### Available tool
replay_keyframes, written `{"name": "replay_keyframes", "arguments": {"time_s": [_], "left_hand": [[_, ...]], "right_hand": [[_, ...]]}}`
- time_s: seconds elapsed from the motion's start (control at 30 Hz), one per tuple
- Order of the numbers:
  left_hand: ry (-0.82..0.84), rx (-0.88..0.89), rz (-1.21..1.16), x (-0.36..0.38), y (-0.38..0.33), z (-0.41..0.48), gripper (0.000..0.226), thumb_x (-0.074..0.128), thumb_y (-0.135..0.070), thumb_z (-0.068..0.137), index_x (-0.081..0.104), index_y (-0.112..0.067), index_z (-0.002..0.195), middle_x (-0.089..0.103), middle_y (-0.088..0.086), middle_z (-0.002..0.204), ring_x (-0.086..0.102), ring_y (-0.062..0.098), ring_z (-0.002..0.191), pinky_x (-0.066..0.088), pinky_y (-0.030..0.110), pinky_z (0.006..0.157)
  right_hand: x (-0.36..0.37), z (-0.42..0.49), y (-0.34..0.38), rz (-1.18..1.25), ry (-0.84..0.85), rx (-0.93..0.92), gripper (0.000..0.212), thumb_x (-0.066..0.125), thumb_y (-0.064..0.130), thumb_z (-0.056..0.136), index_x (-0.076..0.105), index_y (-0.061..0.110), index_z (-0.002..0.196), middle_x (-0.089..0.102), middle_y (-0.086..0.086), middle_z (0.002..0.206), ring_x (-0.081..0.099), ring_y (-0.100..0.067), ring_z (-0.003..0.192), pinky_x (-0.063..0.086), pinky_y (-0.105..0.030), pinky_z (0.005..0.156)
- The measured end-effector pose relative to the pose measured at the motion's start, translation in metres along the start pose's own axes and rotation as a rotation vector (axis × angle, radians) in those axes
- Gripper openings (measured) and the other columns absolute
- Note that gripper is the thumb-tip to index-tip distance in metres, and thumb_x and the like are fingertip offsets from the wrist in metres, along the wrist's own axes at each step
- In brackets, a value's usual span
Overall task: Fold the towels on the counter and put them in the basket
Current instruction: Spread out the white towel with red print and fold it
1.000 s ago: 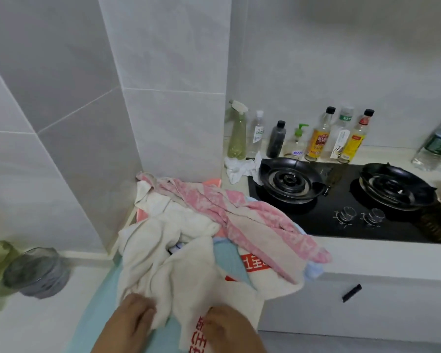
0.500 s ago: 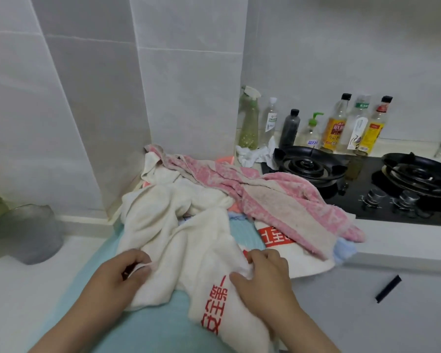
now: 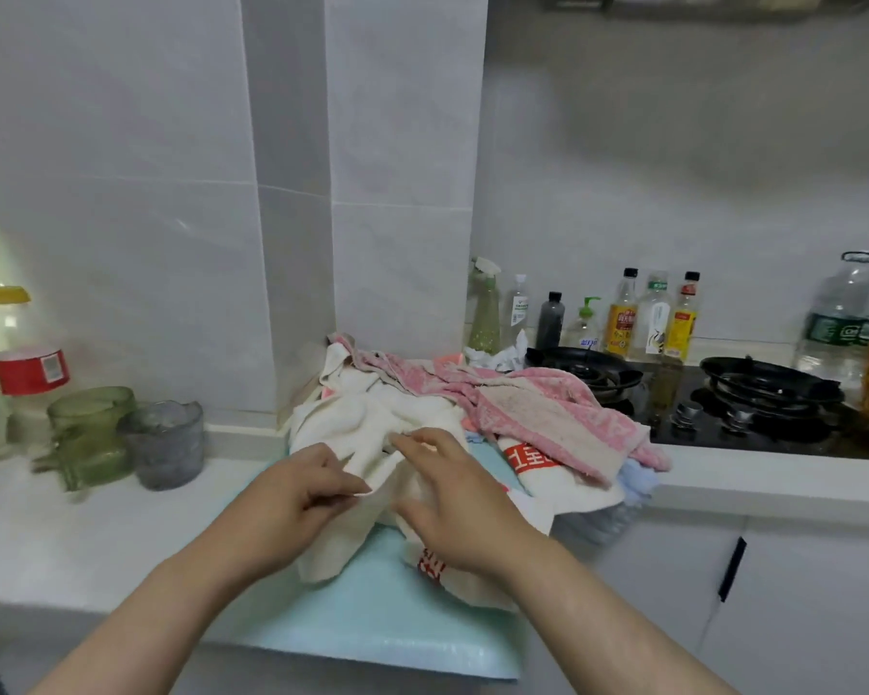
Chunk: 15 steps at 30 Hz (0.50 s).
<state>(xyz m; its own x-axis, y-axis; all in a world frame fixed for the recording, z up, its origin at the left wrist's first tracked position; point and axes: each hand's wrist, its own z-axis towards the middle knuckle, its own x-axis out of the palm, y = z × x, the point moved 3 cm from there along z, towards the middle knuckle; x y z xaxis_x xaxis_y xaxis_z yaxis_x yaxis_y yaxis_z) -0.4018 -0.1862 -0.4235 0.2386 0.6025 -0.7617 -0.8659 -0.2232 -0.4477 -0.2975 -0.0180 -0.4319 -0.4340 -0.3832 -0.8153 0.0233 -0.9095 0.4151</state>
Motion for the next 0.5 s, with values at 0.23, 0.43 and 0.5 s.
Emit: {"name": "replay_keyframes", "arguments": {"time_s": [0.23,0.43,0.5], "left_hand": [[-0.071,0.009,0.207,-0.028,-0.01,-0.015,0.019,0.056,-0.037,0.084,0.07,-0.033,0.096,0.062,-0.014,0.085,0.057,0.004,0.083,0.045,0.02,0.073],[0.018,-0.137,0.399,-0.039,0.007,-0.012,0.017,0.049,-0.038,0.09,0.059,-0.025,0.083,0.065,-0.007,0.085,0.058,0.013,0.082,0.046,0.031,0.07],[0.051,-0.184,0.395,-0.044,0.015,-0.011,0.016,0.049,-0.041,0.085,0.053,-0.028,0.075,0.063,-0.009,0.082,0.058,0.011,0.079,0.047,0.031,0.069]], "right_hand": [[-0.009,0.005,0.03,0.043,-0.104,0.043,0.016,0.056,0.032,0.094,0.067,0.021,0.091,0.059,0.012,0.089,0.052,-0.008,0.089,0.042,-0.026,0.08],[-0.056,0.012,0.025,0.1,-0.269,0.131,0.017,0.054,0.026,0.095,0.06,0.03,0.08,0.059,0.015,0.081,0.055,-0.007,0.082,0.041,-0.022,0.071],[-0.069,0.013,0.016,0.151,-0.318,0.188,0.017,0.055,0.024,0.095,0.062,0.026,0.08,0.061,0.012,0.081,0.055,-0.007,0.081,0.038,-0.016,0.067]]}}
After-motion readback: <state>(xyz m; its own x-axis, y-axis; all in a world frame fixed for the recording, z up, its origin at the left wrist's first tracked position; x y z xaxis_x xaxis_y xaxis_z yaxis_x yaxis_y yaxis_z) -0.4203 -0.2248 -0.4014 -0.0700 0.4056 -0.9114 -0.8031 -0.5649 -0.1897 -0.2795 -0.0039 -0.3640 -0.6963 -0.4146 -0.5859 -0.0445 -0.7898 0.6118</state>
